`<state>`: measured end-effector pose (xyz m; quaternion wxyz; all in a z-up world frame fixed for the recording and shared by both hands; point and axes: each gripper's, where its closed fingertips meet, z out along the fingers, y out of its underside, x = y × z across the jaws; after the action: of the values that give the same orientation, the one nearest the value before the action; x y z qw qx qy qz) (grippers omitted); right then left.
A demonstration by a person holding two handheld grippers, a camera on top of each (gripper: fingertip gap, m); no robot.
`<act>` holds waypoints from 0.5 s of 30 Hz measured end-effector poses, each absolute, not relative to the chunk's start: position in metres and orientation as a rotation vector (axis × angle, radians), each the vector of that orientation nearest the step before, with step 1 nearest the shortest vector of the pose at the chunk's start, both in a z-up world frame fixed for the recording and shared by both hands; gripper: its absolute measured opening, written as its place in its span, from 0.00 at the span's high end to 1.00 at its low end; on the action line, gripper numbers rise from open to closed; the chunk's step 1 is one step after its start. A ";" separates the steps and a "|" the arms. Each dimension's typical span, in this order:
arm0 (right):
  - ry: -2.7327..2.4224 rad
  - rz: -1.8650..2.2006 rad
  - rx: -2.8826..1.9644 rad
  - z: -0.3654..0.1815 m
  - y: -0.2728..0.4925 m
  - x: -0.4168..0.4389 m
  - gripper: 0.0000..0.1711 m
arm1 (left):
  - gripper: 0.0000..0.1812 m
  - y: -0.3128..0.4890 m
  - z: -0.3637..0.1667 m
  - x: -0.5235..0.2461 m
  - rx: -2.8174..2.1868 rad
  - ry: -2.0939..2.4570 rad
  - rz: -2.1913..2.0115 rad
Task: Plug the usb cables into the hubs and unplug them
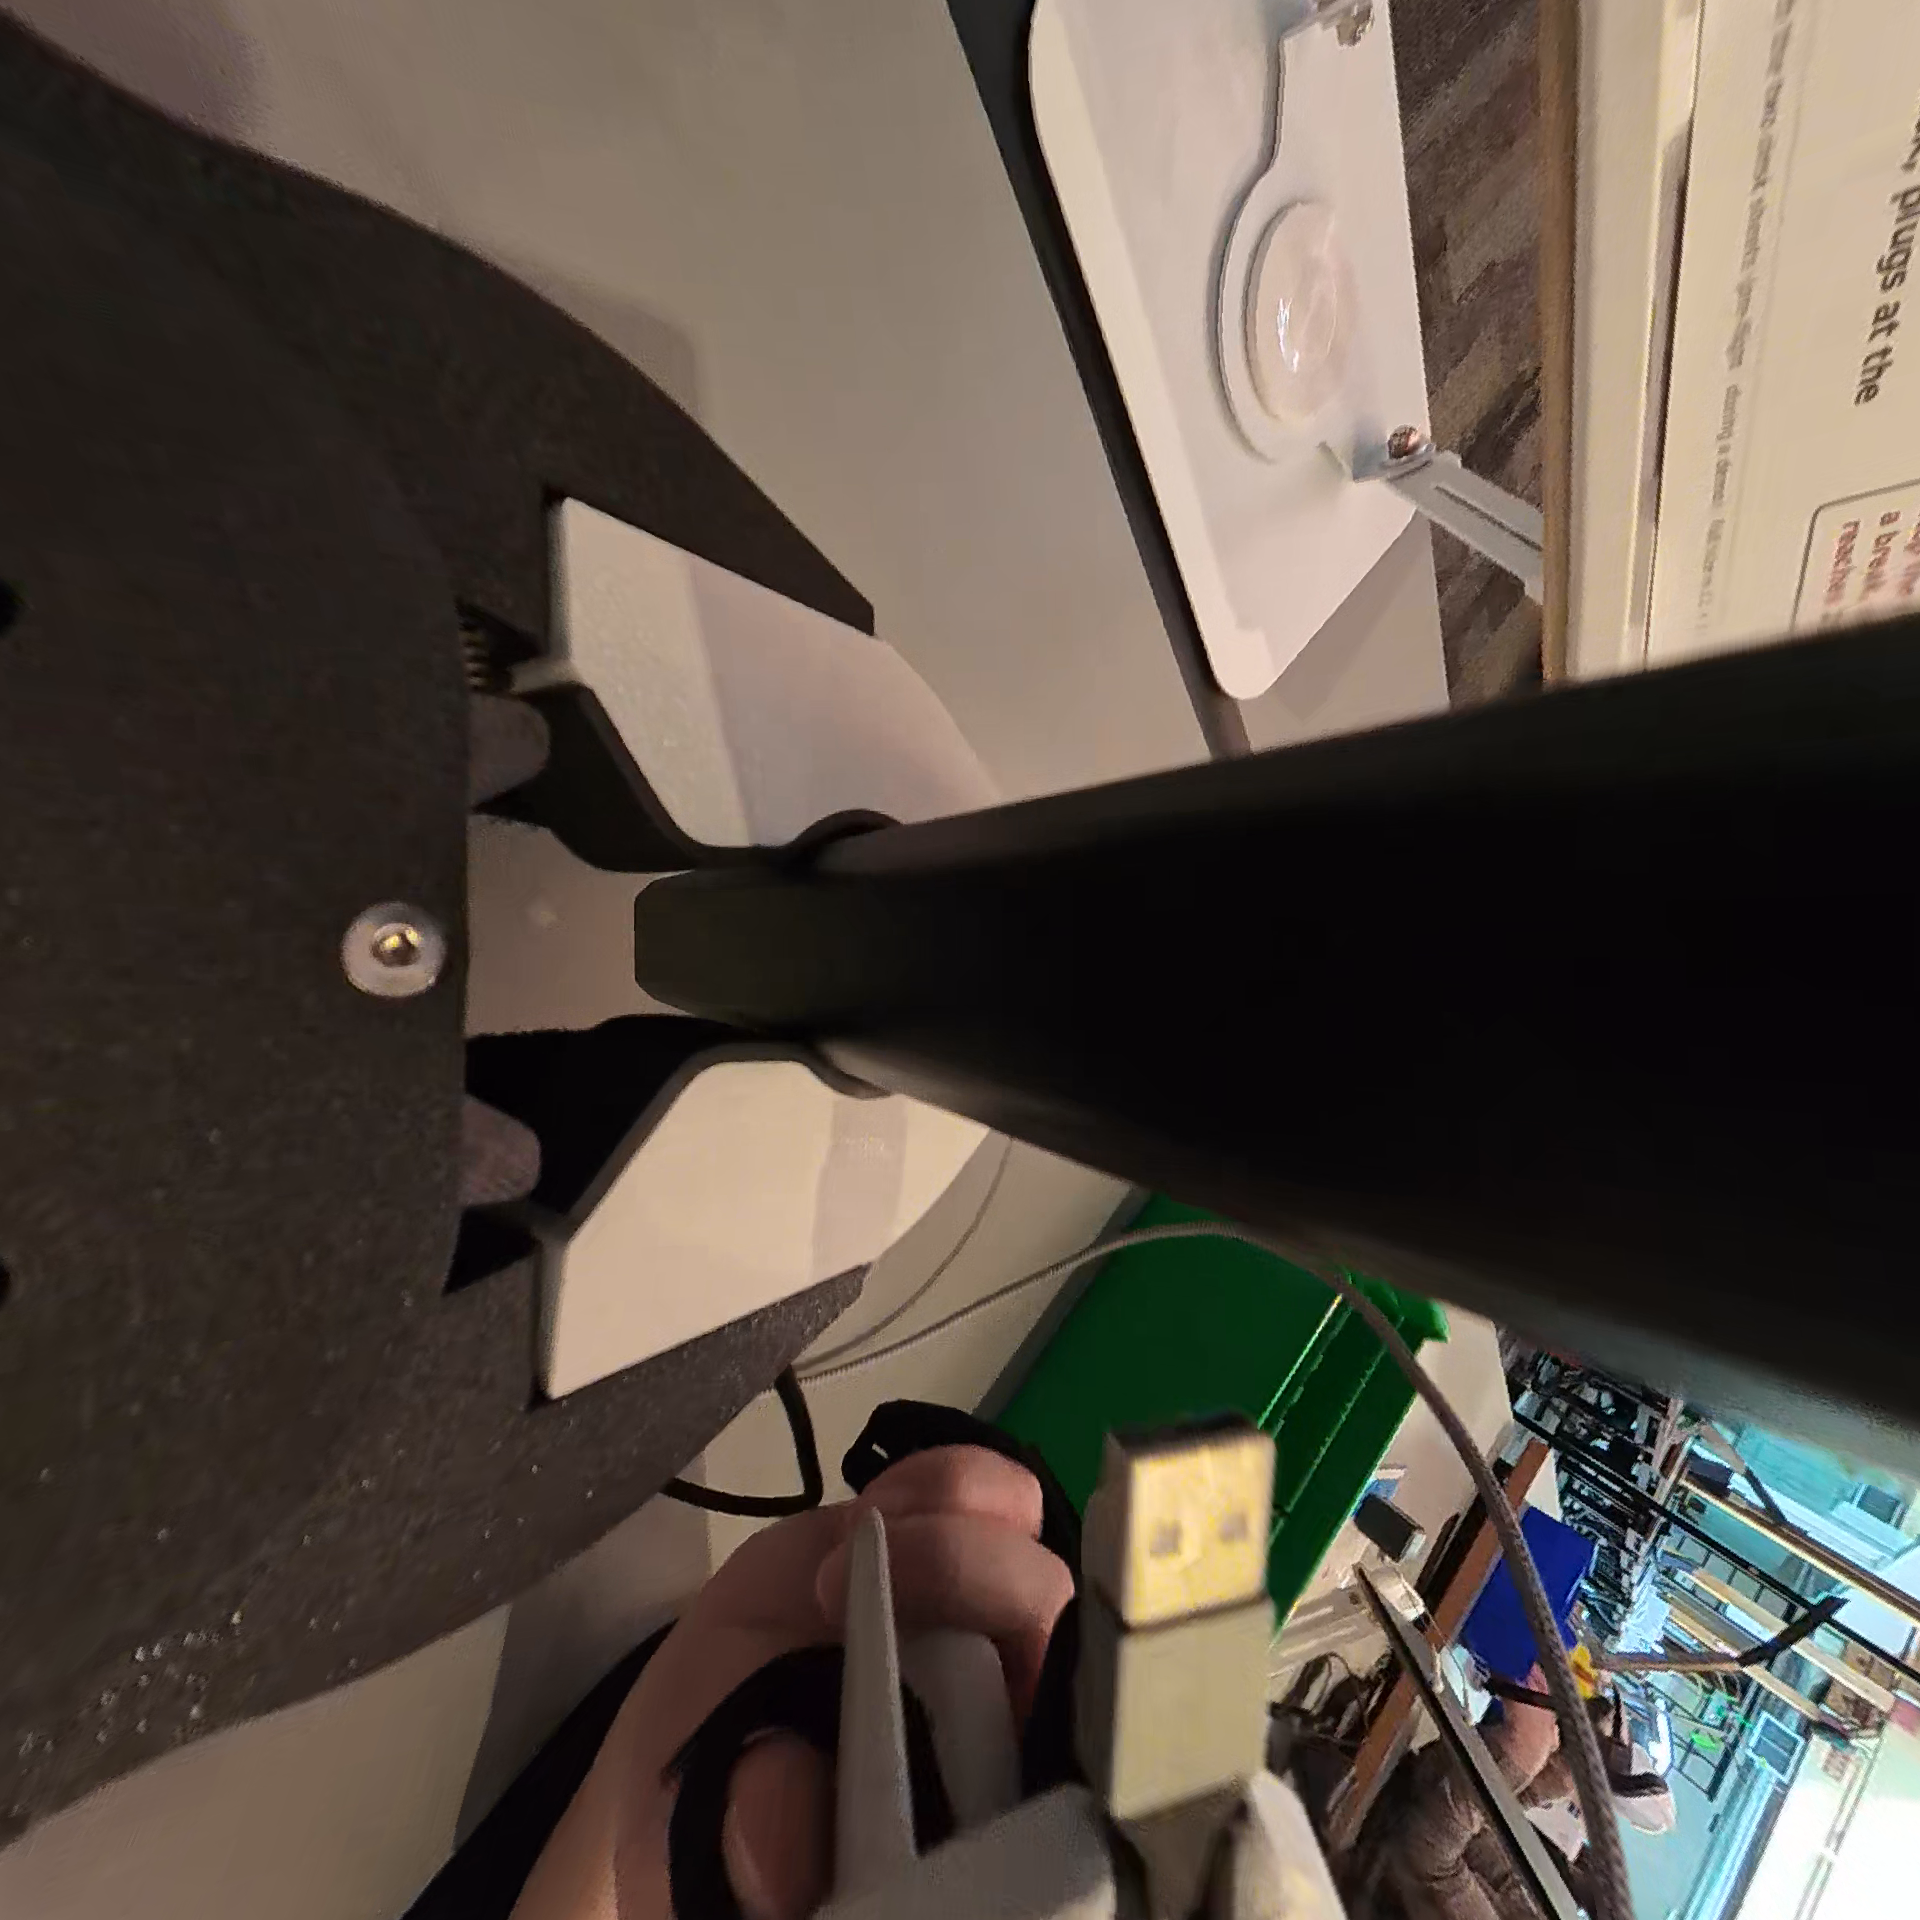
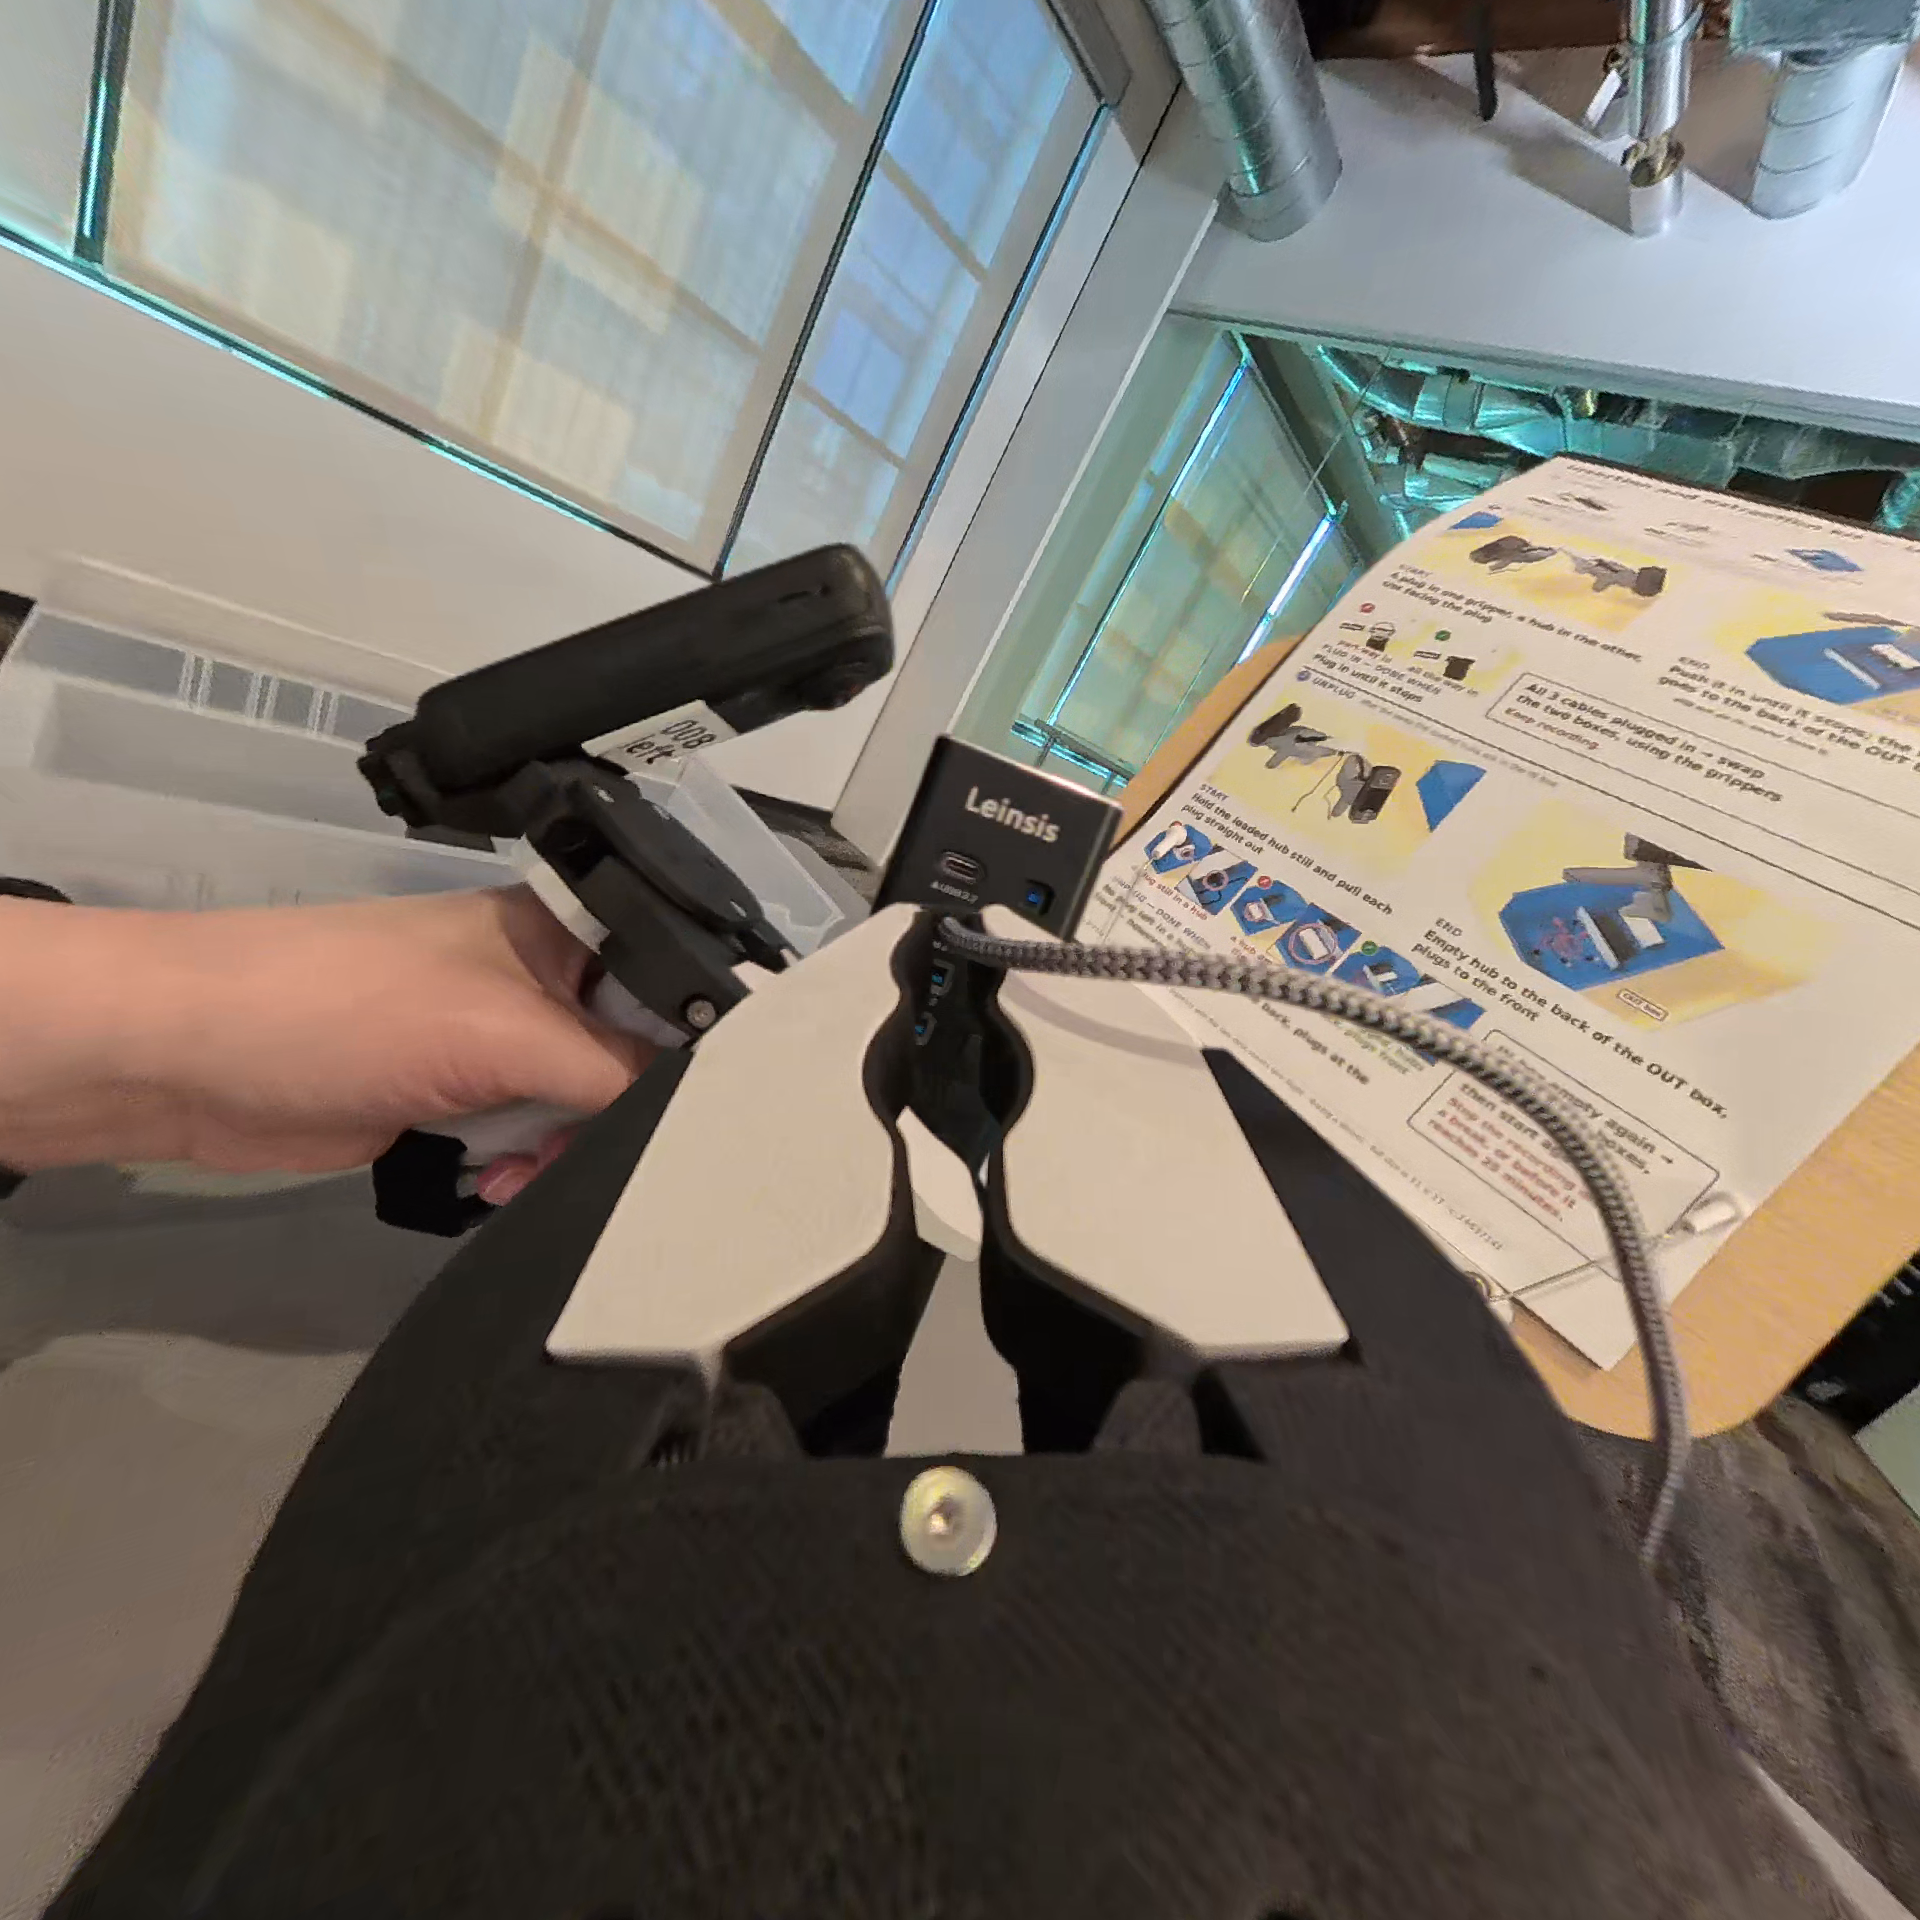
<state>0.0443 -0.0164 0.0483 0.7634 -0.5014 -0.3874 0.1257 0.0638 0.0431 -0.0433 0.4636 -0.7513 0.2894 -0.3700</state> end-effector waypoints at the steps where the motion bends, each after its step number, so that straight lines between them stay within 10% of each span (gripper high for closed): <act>1: -0.853 0.263 -1.095 0.047 -0.016 0.043 0.96 | 0.84 0.042 -0.044 0.066 -1.851 0.715 -0.911; 15: -0.856 0.260 -1.172 0.034 -0.007 0.042 0.96 | 0.84 0.037 -0.038 0.074 -1.823 0.723 -0.931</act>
<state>0.0419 -0.0065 0.0336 0.7404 -0.5342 -0.3902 0.1187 0.0742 0.0373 -0.0384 0.4666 -0.7428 0.2945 -0.3793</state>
